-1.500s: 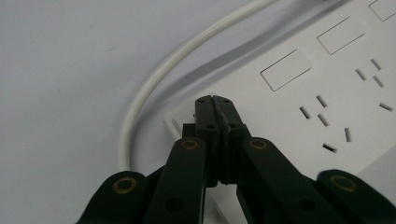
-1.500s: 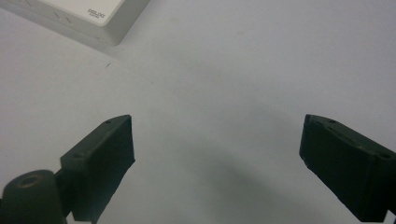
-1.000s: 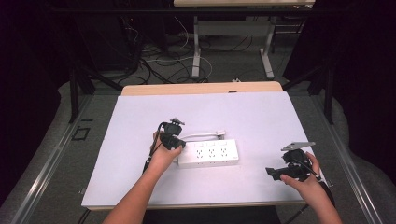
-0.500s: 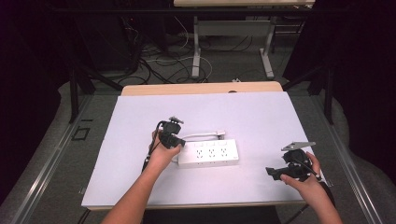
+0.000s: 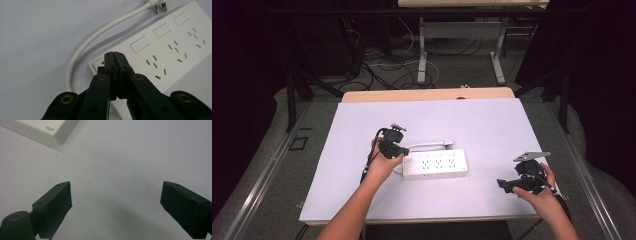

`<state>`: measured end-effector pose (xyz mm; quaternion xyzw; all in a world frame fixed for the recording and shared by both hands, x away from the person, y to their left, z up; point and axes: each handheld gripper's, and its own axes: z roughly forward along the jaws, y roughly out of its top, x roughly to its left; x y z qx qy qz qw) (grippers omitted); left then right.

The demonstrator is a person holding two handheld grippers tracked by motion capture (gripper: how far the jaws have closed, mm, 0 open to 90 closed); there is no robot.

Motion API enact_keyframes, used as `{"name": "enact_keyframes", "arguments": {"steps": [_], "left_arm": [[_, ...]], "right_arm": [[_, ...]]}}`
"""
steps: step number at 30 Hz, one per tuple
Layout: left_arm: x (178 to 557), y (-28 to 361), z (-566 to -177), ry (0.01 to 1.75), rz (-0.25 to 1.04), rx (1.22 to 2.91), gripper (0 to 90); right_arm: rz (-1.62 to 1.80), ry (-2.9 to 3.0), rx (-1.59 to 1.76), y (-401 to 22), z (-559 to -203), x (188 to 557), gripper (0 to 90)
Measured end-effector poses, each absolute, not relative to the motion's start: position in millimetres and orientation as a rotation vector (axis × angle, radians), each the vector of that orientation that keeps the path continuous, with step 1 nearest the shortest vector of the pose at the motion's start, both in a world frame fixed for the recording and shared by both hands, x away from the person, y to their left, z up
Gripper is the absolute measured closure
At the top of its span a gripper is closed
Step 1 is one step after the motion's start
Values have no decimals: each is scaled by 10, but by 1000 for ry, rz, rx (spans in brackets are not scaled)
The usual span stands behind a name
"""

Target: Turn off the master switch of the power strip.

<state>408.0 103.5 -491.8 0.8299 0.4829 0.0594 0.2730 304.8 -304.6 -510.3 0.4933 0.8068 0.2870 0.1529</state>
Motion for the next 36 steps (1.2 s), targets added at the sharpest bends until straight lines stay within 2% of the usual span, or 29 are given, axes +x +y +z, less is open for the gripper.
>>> {"name": "enact_keyframes", "arguments": {"steps": [12,21,36], "left_arm": [[4030,1108,-4777,1271,153,2222,896],[3962,1157,-4675,1245,148,2211,861],[3822,1230,-4530,1192,140,2209,749]], "right_arm": [[826,2309,1419,-3047,-5098,3046,96],[826,2307,1419,-3045,-5092,3044,96],[828,2308,1420,-3047,-5097,3043,96]]}}
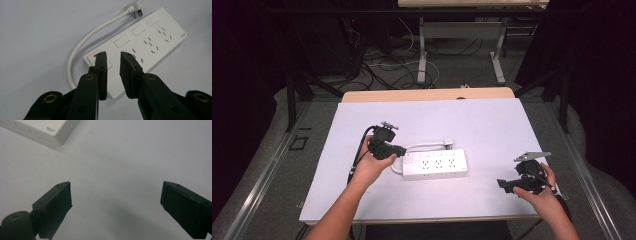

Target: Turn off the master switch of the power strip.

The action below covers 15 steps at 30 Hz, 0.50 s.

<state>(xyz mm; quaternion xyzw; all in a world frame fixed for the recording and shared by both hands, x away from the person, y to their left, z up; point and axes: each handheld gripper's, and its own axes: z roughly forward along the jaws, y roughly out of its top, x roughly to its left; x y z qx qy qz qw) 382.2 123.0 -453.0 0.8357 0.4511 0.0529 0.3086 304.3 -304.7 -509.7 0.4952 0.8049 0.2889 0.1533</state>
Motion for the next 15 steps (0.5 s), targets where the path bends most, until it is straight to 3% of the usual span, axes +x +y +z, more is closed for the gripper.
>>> {"name": "enact_keyframes", "arguments": {"steps": [15], "left_arm": [[3704,1337,-4494,1170,178,2177,502]], "right_arm": [[826,2294,1436,-3092,-5100,3020,96]]}}
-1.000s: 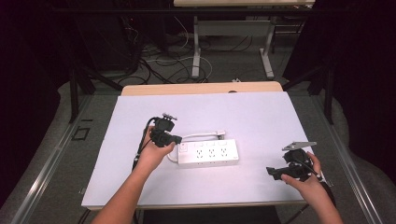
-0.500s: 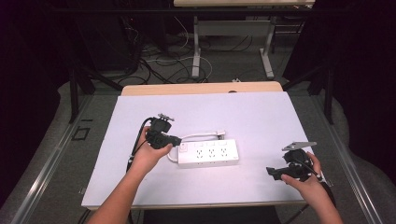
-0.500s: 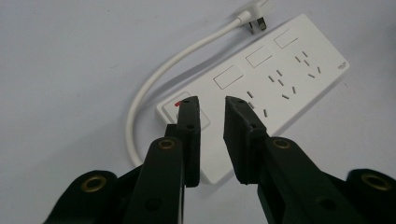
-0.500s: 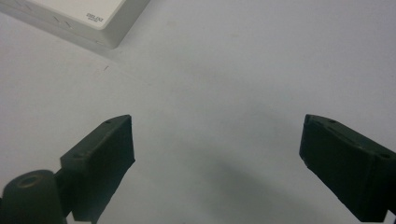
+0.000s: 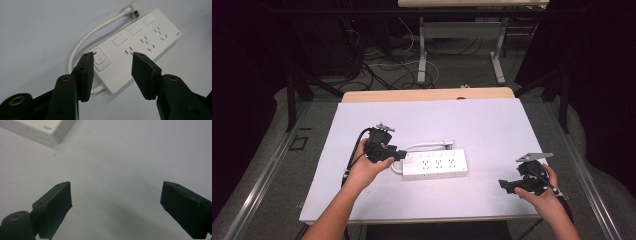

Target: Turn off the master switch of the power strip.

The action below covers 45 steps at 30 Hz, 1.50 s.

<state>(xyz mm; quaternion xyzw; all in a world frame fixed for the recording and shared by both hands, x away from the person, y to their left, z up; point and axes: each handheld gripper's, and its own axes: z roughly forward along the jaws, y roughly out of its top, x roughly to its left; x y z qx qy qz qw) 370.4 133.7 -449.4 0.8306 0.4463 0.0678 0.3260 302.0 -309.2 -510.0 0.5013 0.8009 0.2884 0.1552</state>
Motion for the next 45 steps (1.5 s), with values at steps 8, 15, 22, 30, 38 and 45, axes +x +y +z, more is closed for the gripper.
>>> {"name": "enact_keyframes", "arguments": {"steps": [8,15,22,30,38,45], "left_arm": [[3636,1528,-4516,1183,214,2123,401],[3592,1725,-4522,1162,253,2109,293],[3524,1880,-4565,1151,322,2055,281],[3461,2093,-4614,1218,350,1997,170],[3383,2265,-4708,1278,347,1954,92],[3338,2345,-4845,1304,366,1893,4]], "right_arm": [[831,2299,1433,-3086,-5096,3021,96],[834,2290,1432,-3080,-5089,3016,96],[834,2293,1430,-3077,-5083,3008,96],[829,2293,1426,-3079,-5090,3006,96],[828,2277,1437,-3094,-5085,3002,96],[829,2279,1432,-3095,-5093,3009,96]]}}
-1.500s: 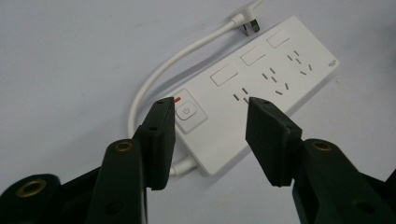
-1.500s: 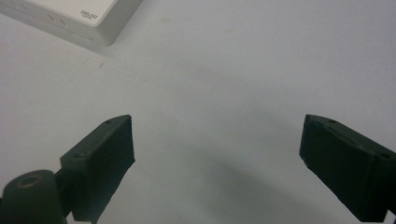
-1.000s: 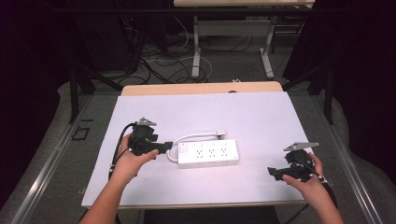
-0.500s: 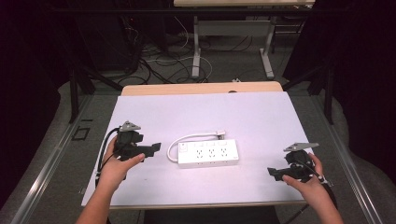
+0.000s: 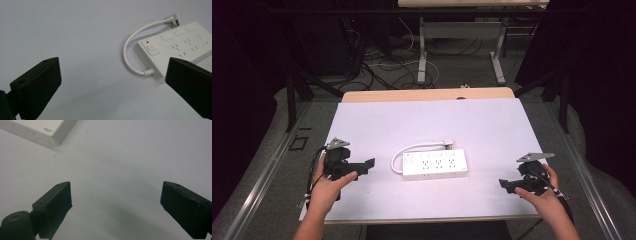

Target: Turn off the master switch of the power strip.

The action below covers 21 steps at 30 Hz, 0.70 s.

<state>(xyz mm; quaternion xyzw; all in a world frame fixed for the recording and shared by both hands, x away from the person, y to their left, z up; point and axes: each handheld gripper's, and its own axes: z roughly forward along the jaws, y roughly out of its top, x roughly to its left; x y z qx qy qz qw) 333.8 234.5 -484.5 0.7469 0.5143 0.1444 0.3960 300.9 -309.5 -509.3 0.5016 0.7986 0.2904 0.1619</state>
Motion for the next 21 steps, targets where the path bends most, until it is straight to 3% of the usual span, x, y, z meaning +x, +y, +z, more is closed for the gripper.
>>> {"name": "enact_keyframes", "arguments": {"steps": [21], "left_arm": [[3207,2554,-5212,1328,404,1799,4]], "right_arm": [[829,2284,1440,-3123,-5127,3026,96]]}}
